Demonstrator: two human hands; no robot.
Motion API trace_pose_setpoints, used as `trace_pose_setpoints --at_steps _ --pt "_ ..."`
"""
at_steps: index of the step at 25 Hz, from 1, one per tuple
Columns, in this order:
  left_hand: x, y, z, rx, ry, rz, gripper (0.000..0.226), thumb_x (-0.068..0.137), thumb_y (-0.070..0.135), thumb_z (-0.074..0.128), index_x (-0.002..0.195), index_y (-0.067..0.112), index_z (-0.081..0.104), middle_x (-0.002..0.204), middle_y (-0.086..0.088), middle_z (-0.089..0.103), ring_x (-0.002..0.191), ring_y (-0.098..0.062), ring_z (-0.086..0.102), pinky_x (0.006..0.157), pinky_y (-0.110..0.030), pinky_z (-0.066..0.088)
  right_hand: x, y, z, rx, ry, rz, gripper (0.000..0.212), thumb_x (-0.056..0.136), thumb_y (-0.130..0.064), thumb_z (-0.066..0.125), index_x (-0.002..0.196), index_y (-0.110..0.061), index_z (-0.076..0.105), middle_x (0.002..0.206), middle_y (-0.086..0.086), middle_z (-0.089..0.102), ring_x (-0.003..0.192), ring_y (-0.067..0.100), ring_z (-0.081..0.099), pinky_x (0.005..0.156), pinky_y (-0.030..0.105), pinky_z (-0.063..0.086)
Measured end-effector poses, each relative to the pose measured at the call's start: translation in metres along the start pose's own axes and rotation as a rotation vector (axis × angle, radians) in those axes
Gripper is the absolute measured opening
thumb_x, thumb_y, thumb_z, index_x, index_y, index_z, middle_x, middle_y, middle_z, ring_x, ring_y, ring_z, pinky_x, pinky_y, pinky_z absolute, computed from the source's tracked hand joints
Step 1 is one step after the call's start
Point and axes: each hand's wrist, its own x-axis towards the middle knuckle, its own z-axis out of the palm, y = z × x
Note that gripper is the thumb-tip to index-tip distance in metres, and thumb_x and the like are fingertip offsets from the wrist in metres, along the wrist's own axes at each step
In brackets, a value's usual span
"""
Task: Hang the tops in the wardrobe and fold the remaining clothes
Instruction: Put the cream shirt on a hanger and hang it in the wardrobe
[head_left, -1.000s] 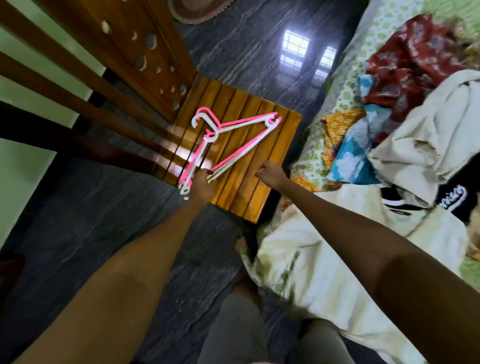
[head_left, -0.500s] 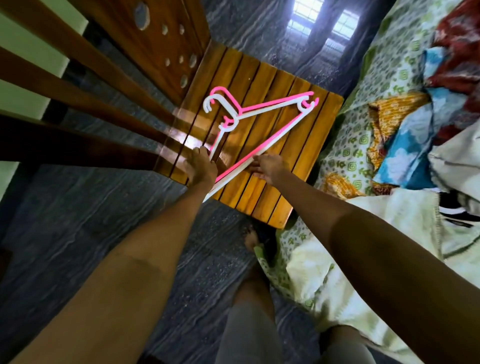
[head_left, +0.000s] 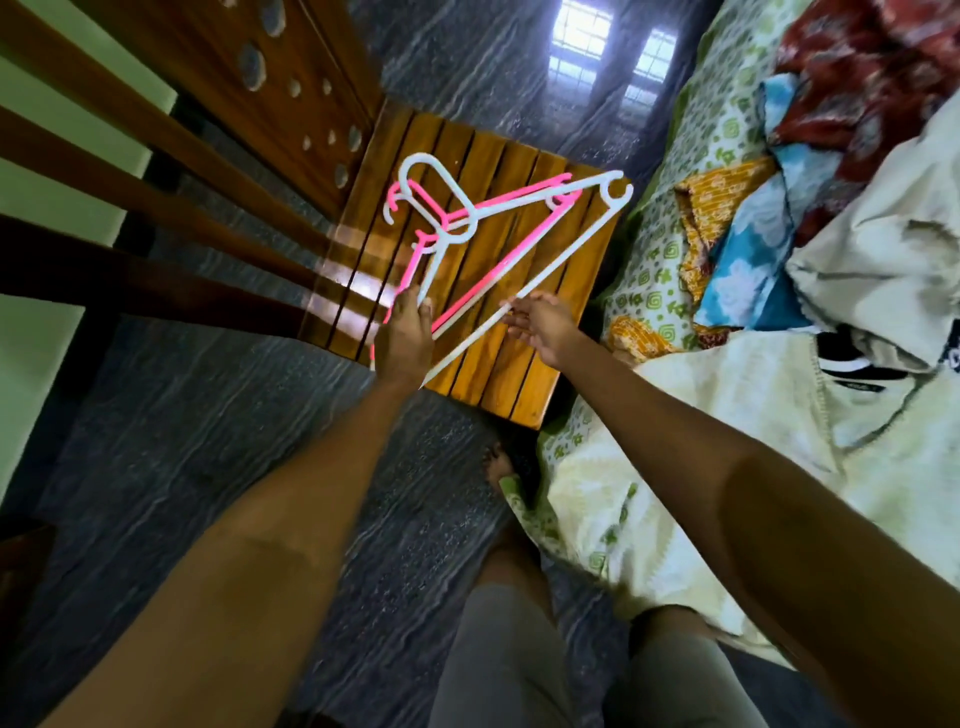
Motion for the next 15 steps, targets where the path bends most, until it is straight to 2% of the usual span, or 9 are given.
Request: trace_pose_setpoints --at_steps 2,4,6,7,8,9,10,12,15 --pt "-0.022 0.022 0.005 -0.041 -0.026 0.150 0.042 0.097 0.027 0.036 0.122 -0.001 0.055 0.081 -0.018 0.062 0.067 -0.024 0.056 0.056 -0.030 0.035 -0.024 0.002 -0.038 -0.001 0.032 -0.034 0.021 0.092 -0.003 0.054 0.079 -0.015 0.043 0.066 0.002 0.064 0.047 0.008 0.060 0.043 0.019 0.044" --pt "-0.049 0.050 0.017 -0.039 -0.076 0.228 0.043 0.096 0.028 0.037 0.123 0.001 0.057 0.068 -0.021 0.059 0.057 -0.025 0.053 0.051 -0.031 0.035 -0.046 0.009 -0.088 -0.015 0.104 -0.110 0.013 0.090 -0.007 0.059 0.089 -0.011 0.046 0.073 0.006 0.060 0.055 0.013 0.060 0.042 0.021 0.043" --pt "-0.075 0.079 0.035 -0.036 -0.155 0.263 0.040 0.096 0.027 0.040 0.123 0.003 0.058 0.073 -0.025 0.060 0.061 -0.032 0.058 0.054 -0.029 0.035 -0.064 0.013 -0.140 0.011 0.256 -0.200 0.032 0.086 -0.016 0.067 0.104 -0.011 0.042 0.083 0.007 0.058 0.064 0.017 0.060 0.048 0.024 0.048" --pt "-0.090 0.095 0.048 -0.037 -0.195 0.279 0.036 0.097 0.025 0.043 0.122 0.003 0.058 0.077 -0.027 0.061 0.066 -0.035 0.060 0.056 -0.028 0.034 -0.075 0.015 -0.172 -0.008 0.369 -0.248 0.043 0.084 -0.022 0.069 0.113 -0.011 0.039 0.095 0.009 0.058 0.078 0.021 0.061 0.063 0.030 0.053" --pt "-0.106 0.116 0.059 -0.049 -0.242 0.295 0.033 0.097 0.021 0.045 0.121 0.002 0.058 0.080 -0.029 0.062 0.069 -0.036 0.061 0.057 -0.028 0.033 -0.086 0.016 -0.205 -0.075 0.503 -0.288 0.058 0.083 -0.028 0.070 0.126 -0.009 0.035 0.116 0.014 0.055 0.101 0.026 0.058 0.086 0.036 0.050" --pt "-0.121 0.135 0.072 -0.069 -0.282 0.321 0.032 0.097 0.019 0.047 0.121 0.001 0.059 0.082 -0.029 0.064 0.072 -0.038 0.063 0.058 -0.030 0.035 -0.097 0.017 -0.239 -0.168 0.628 -0.299 0.078 0.082 -0.034 0.070 0.139 -0.004 0.025 0.138 0.018 0.041 0.124 0.029 0.044 0.106 0.037 0.036" --pt "-0.136 0.153 0.086 -0.083 -0.316 0.357 0.034 0.096 0.020 0.048 0.120 0.000 0.059 0.083 -0.028 0.065 0.073 -0.038 0.064 0.060 -0.033 0.038 -0.109 0.019 -0.274 -0.256 0.754 -0.303 0.093 0.082 -0.039 0.069 0.144 0.003 0.014 0.149 0.021 0.025 0.137 0.030 0.027 0.112 0.036 0.022" --pt "-0.161 0.187 0.116 -0.091 -0.369 0.419 0.040 0.093 0.026 0.044 0.117 -0.002 0.060 0.076 -0.026 0.064 0.068 -0.036 0.064 0.057 -0.033 0.039 -0.130 0.022 -0.339 -0.440 0.975 -0.310 0.105 0.078 -0.048 0.069 0.145 0.007 0.009 0.152 0.021 0.015 0.141 0.033 0.016 0.112 0.039 0.016" --pt "-0.183 0.228 0.156 -0.094 -0.417 0.453 0.040 0.092 0.027 0.042 0.113 -0.002 0.060 0.066 -0.024 0.060 0.056 -0.035 0.060 0.050 -0.032 0.037 -0.147 0.023 -0.412 -0.678 1.109 -0.295 0.117 0.071 -0.057 0.070 0.145 0.007 0.006 0.153 0.022 0.010 0.143 0.034 0.012 0.114 0.045 0.010"
